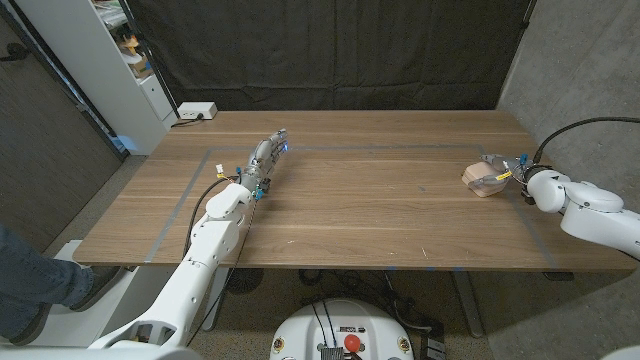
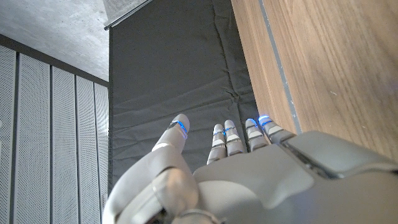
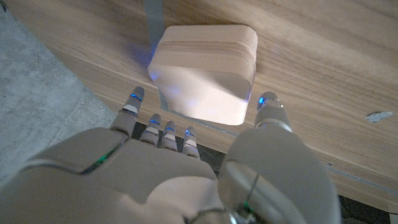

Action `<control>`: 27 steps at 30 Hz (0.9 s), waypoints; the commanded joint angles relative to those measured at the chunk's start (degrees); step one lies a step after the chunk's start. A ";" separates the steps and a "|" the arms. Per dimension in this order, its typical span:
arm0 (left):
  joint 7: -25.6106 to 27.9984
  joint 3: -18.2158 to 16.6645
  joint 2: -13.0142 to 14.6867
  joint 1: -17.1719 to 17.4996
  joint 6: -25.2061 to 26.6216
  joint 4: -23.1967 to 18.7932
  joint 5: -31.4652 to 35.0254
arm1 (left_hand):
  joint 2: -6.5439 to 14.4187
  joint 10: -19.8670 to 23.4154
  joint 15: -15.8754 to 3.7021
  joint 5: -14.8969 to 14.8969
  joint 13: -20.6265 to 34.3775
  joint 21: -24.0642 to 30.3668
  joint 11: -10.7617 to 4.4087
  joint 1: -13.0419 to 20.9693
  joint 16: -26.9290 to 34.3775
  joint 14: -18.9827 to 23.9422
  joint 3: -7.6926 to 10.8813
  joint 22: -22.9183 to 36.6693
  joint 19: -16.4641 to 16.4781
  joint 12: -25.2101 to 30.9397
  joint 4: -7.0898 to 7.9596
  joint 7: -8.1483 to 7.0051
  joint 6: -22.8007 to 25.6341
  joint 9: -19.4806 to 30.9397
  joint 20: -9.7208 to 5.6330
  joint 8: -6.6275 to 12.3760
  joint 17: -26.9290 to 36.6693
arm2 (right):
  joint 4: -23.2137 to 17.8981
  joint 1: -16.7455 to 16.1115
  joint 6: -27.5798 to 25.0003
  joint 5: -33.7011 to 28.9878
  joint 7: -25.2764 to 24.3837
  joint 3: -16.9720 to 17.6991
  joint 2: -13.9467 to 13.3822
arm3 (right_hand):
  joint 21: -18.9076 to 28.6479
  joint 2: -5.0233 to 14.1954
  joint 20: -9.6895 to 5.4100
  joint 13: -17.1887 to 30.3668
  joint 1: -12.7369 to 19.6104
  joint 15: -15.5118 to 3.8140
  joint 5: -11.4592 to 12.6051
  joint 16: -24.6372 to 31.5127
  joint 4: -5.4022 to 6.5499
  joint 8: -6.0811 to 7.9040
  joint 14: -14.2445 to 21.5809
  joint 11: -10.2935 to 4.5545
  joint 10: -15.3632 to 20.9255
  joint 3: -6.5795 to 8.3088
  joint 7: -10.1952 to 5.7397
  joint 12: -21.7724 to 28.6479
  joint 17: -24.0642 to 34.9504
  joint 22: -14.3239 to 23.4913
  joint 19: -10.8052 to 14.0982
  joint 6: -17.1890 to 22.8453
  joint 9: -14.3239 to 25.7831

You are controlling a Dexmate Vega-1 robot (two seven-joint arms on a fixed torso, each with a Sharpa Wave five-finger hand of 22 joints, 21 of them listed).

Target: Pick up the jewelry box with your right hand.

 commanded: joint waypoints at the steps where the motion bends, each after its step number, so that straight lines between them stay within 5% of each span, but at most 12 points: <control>1: 0.49 0.95 0.15 -0.34 1.41 -0.40 0.57 | -0.01 0.06 0.35 0.24 0.06 -0.18 -0.26 0.16 -0.07 0.06 0.25 0.34 -0.06 0.00 0.01 -0.01 0.52 0.14 0.54 -0.09 0.10 | 4.44 2.68 1.75 0.74 2.13 -1.51 1.76 | 0.68 0.19 0.01 0.02 0.83 -0.21 0.50 0.47 0.07 0.50 0.25 -0.02 0.22 0.20 -0.06 0.32 0.07 0.13 1.06 0.18 0.11; 6: 0.58 1.12 0.08 -0.70 1.40 -0.11 0.71 | -0.02 0.14 0.36 0.25 0.07 -0.29 -0.49 0.14 -0.07 0.06 0.27 0.35 -0.10 0.02 0.03 -0.04 0.53 0.14 0.67 -0.11 0.10 | 6.54 3.91 2.64 1.44 2.96 -2.13 2.79 | 1.97 0.80 -0.51 0.08 2.25 -0.47 1.32 0.84 0.02 0.57 1.27 0.17 0.32 0.33 -0.06 0.42 0.03 0.31 5.08 0.14 0.13; 10: 0.70 1.13 0.02 -0.86 1.59 0.00 0.69 | -0.03 0.12 0.38 0.25 0.07 -0.37 -0.31 0.14 -0.08 0.05 0.28 0.35 -0.14 0.01 0.03 0.00 0.63 0.15 0.75 -0.08 0.09 | 7.52 4.43 3.88 1.20 2.31 -2.56 3.16 | 4.90 0.88 -1.06 0.19 4.67 -1.77 2.56 1.97 0.16 0.72 5.24 -0.05 1.67 -0.34 -0.23 0.92 0.13 0.17 16.86 0.28 0.20; 15: 0.79 1.15 -0.09 -0.95 1.61 0.13 0.69 | -0.03 0.13 0.39 0.26 0.07 -0.45 -0.43 0.13 -0.06 0.09 0.31 0.36 -0.13 0.00 0.03 -0.01 0.70 0.15 0.80 -0.08 0.10 | 7.81 4.55 4.47 0.60 0.82 -2.71 3.43 | 6.60 2.19 -2.70 0.32 7.63 -3.95 3.17 3.59 0.18 1.66 10.23 -0.53 6.23 -0.26 -0.52 2.18 0.58 -0.15 26.57 3.42 0.26; 27: 0.60 1.34 -0.60 -1.05 1.08 0.63 0.57 | -0.04 0.15 0.26 0.27 0.08 -0.62 -0.45 0.11 -0.07 0.09 0.36 0.38 -0.12 -0.01 0.05 -0.06 0.77 0.16 0.94 -0.09 0.10 | 7.25 3.77 5.93 0.75 -1.31 -1.76 2.81 | 6.16 5.07 -6.21 0.56 12.37 -6.67 2.37 6.18 0.00 3.45 16.74 -1.55 13.46 0.25 -0.33 3.96 1.14 -0.24 32.12 10.27 0.42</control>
